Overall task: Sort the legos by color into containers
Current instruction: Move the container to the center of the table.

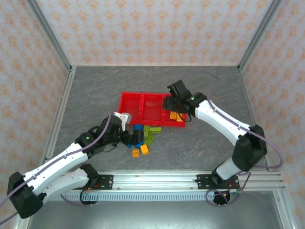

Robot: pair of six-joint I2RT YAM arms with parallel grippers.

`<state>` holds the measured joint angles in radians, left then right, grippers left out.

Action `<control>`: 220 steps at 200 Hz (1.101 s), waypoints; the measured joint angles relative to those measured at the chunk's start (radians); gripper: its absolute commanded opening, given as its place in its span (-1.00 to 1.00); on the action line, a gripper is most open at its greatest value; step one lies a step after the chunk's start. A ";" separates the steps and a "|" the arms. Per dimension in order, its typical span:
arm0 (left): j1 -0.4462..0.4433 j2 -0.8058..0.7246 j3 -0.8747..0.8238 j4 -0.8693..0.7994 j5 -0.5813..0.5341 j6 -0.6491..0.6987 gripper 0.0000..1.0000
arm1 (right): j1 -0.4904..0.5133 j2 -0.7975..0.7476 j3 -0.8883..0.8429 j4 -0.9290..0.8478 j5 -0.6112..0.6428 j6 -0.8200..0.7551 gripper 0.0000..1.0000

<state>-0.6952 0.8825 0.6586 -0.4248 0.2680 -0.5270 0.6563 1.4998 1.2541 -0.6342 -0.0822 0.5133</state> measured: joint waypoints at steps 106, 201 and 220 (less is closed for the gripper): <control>-0.019 -0.079 0.034 0.008 -0.121 0.042 0.98 | 0.187 -0.117 -0.340 0.138 0.113 0.503 0.28; -0.019 -0.110 0.034 -0.012 -0.118 0.079 0.98 | 0.172 0.140 -0.251 0.182 0.145 0.384 -0.22; -0.019 -0.110 0.034 -0.012 -0.108 0.086 0.98 | 0.150 0.196 -0.209 0.187 0.146 0.330 -0.22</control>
<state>-0.7139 0.7723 0.6926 -0.4370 0.1604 -0.4412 0.8062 1.6958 1.0451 -0.4473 0.0643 0.8433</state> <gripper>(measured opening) 0.992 0.390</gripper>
